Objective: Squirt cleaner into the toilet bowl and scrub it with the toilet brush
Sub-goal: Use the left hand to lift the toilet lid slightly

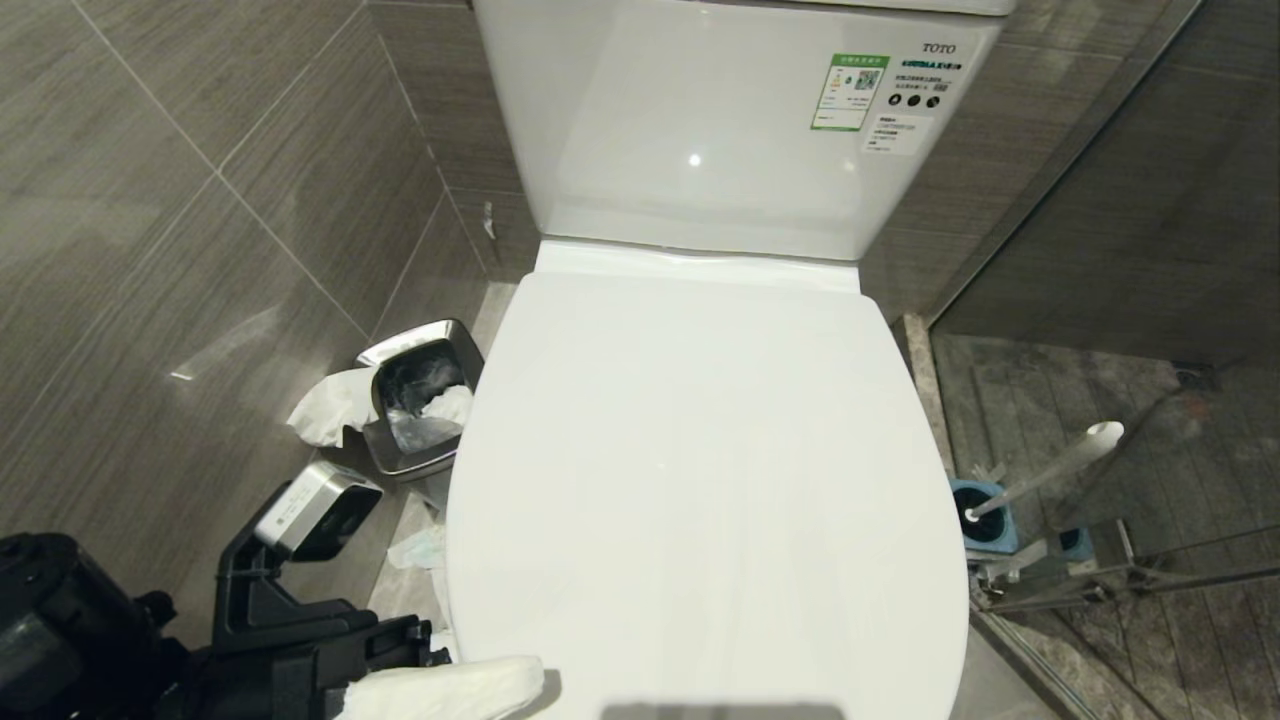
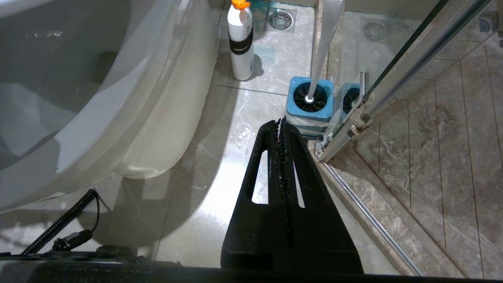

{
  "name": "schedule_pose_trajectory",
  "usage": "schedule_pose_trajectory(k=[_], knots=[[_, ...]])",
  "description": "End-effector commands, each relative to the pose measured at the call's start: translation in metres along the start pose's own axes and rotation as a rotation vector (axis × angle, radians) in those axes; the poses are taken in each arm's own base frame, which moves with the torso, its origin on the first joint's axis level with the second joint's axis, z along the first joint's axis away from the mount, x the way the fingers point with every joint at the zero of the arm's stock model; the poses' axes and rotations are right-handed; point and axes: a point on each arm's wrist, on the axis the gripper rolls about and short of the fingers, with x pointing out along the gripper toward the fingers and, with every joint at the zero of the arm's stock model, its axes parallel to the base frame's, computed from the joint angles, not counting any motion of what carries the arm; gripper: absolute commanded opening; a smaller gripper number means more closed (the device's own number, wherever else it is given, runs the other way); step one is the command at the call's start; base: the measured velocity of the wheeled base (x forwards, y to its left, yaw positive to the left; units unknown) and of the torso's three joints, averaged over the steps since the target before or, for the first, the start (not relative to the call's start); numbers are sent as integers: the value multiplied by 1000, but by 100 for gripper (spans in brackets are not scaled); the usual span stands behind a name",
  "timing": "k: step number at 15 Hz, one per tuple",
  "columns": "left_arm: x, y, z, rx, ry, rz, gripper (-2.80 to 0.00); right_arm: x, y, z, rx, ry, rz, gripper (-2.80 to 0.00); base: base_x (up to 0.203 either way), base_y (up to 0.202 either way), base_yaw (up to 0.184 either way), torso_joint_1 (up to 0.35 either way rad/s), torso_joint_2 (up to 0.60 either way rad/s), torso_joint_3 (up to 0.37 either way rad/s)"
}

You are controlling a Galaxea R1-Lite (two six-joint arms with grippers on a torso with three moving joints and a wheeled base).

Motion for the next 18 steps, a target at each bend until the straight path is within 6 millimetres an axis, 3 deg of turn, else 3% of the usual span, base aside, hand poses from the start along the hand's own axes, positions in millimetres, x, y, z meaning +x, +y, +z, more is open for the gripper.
schedule_pose_trajectory(k=[1, 6, 18], knots=[[-4, -10, 2, 12, -16, -28, 0, 0, 0, 0, 0, 1, 0, -280, 0, 0, 0, 0, 0, 0], [-9, -25, 5, 8, -51, -58, 0, 0, 0, 0, 0, 1, 0, -280, 0, 0, 0, 0, 0, 0], [-6, -35, 17, 63, -108, -83, 0, 0, 0, 0, 0, 1, 0, -280, 0, 0, 0, 0, 0, 0]])
